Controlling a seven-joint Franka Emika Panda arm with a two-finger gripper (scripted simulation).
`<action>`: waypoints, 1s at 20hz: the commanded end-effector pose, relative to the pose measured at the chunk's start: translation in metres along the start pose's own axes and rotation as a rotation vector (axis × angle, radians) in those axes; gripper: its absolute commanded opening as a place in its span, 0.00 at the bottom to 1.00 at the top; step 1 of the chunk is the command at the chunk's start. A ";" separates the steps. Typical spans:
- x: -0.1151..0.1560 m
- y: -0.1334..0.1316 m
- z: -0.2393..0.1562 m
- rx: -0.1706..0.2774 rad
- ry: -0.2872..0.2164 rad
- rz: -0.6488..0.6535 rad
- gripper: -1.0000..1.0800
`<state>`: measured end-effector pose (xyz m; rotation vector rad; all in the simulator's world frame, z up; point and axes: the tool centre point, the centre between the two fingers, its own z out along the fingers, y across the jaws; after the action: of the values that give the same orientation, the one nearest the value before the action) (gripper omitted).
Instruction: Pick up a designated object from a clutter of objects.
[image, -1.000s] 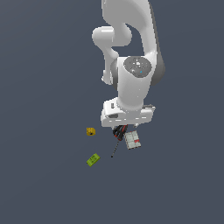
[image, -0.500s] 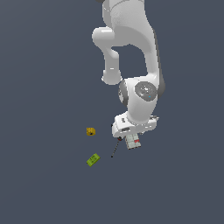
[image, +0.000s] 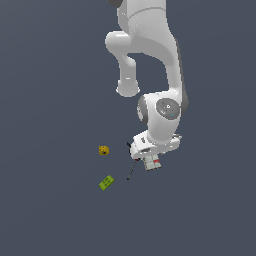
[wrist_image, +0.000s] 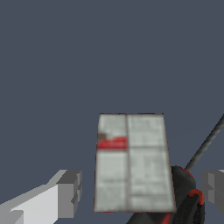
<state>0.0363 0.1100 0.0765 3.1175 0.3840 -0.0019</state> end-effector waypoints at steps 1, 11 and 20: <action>0.000 0.000 0.004 0.000 0.000 0.000 0.96; -0.001 -0.001 0.046 0.000 0.001 -0.001 0.96; 0.000 -0.001 0.050 0.000 0.001 -0.001 0.00</action>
<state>0.0358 0.1106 0.0268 3.1176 0.3859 -0.0011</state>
